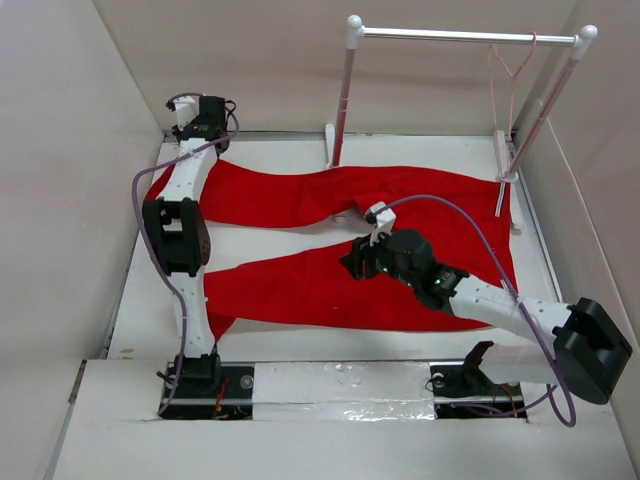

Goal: Place the trousers on the hanger
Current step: Flatten out the trousers at the center of the board.

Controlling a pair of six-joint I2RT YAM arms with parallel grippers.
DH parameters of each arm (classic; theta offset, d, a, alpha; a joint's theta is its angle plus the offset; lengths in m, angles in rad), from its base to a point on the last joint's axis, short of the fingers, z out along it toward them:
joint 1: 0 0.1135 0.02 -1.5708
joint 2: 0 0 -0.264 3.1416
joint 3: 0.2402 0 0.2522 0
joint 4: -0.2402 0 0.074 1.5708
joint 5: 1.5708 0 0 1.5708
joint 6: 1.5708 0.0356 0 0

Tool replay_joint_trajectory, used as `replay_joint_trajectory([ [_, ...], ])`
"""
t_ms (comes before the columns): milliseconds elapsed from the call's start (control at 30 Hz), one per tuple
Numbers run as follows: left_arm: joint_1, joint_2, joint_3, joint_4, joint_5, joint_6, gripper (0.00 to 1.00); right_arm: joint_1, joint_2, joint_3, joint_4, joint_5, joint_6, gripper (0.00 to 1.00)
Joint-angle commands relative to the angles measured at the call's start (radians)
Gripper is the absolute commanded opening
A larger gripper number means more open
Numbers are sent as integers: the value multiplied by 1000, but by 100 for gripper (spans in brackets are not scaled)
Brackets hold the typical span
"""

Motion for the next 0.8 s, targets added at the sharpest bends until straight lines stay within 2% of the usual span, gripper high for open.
replay_joint_trajectory([
  [0,60,59,115,-47,-93,68,4,11,13,4,51,32,-1,54],
  [67,78,104,135,-58,-128,68,8,11,31,9,45,61,-1,54],
  [200,117,115,117,-73,-167,45,25,11,44,10,45,89,-1,53],
  [267,126,64,65,-49,-130,31,38,11,50,10,48,109,-1,49],
  [333,126,-12,0,17,-55,32,43,11,54,12,47,123,-1,42],
  [433,51,-74,-31,65,11,39,44,-9,56,10,37,139,-10,32],
  [467,-5,-103,-44,63,48,37,43,-24,51,9,28,158,-11,14],
  [500,-6,-120,-58,65,71,34,42,-36,48,9,22,162,-8,7],
  [533,-71,-135,-75,68,91,29,41,-50,47,6,17,164,-5,3],
  [633,-161,-204,-185,74,164,-73,40,-96,32,-7,19,147,7,0],
  [667,-211,-267,-286,94,219,-105,38,-96,28,-14,24,126,5,0],
  [733,-250,-360,-429,239,275,-167,33,-96,42,-16,45,86,-13,0],
  [767,-276,-476,-569,294,331,-181,27,-78,54,-14,60,52,-18,0],
])
